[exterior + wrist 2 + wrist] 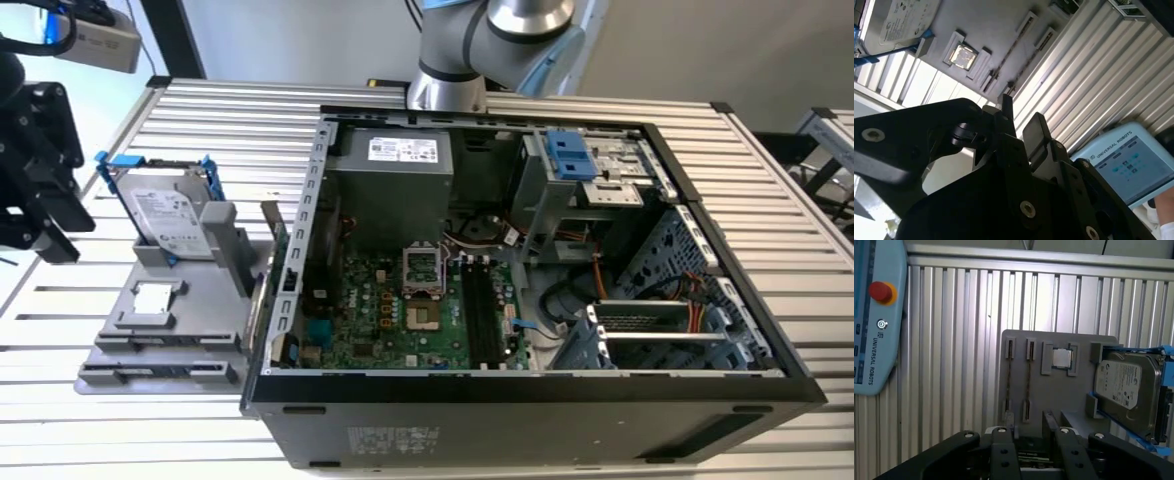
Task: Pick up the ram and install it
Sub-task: 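Pick up the ram and move it above insertion slot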
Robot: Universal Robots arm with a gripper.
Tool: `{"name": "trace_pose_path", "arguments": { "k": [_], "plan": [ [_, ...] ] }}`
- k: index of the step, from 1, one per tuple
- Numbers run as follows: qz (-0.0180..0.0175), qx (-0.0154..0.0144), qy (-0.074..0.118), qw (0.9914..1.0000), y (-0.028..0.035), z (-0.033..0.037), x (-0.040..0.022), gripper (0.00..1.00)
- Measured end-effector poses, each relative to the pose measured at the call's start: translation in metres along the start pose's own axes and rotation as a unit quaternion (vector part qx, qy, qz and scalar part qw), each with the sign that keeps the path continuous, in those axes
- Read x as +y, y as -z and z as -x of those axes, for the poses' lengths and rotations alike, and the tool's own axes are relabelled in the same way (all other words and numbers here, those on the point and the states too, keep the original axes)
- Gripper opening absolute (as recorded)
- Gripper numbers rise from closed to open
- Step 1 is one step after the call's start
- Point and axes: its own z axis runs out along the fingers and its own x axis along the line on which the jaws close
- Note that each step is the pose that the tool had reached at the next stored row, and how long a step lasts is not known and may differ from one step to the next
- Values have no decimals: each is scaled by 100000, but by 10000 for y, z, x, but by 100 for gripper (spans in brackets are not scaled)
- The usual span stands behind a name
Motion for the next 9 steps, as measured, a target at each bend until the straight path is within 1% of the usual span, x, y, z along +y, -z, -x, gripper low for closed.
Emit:
{"name": "trace_pose_path", "arguments": {
  "k": [4, 5, 8, 9],
  "plan": [
    [-2, 13, -6, 100000, -72, 1, 25, 100],
    [-63, 22, 15, 100000, -90, 1, 29, 100],
    [-625, 39, 108, 99998, -140, 5, 39, 100],
    [-722, 44, 109, 99997, -156, 5, 44, 100]
  ]
}}
